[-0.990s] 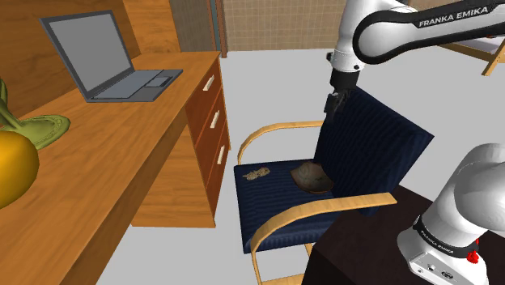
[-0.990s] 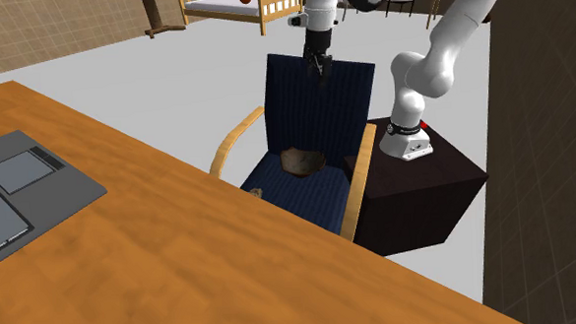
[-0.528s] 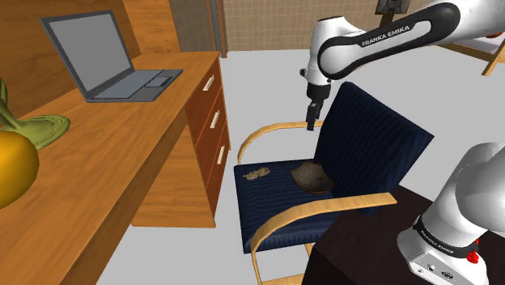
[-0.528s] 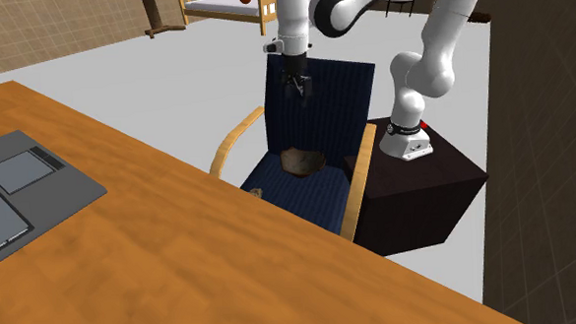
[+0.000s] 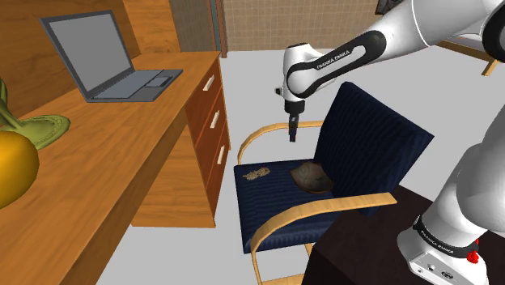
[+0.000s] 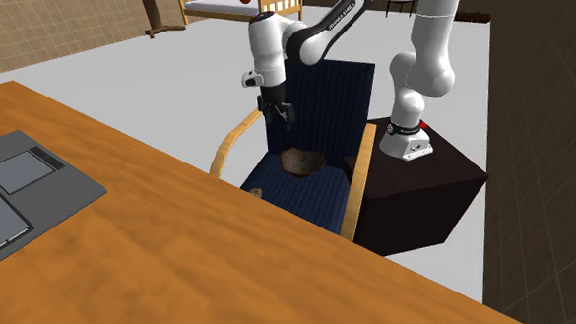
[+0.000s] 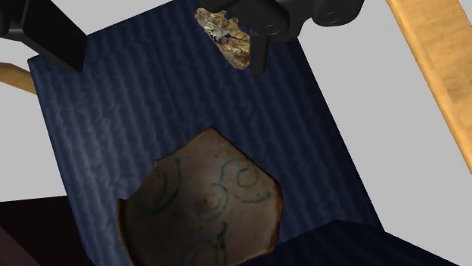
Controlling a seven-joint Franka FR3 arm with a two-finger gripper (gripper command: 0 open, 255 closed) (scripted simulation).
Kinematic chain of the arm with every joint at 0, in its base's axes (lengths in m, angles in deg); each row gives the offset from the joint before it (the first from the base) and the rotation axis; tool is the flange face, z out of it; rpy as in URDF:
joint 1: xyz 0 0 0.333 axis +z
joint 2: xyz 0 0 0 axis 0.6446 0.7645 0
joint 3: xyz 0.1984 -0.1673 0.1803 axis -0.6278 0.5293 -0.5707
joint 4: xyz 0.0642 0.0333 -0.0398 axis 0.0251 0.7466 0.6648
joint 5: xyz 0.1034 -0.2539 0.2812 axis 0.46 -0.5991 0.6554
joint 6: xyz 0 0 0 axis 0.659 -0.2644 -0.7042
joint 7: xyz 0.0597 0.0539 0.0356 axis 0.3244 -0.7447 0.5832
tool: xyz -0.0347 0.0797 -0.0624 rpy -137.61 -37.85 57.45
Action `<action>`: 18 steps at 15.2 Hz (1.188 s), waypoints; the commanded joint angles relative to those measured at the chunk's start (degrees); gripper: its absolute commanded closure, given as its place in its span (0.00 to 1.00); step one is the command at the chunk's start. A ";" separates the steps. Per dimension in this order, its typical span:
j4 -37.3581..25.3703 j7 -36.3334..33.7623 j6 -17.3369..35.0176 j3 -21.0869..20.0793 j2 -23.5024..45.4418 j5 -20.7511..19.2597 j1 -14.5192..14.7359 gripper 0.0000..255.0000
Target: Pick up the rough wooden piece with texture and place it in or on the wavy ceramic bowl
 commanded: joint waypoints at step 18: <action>-37.70 21.41 -2.26 -6.70 42.38 -3.30 3.71 0.00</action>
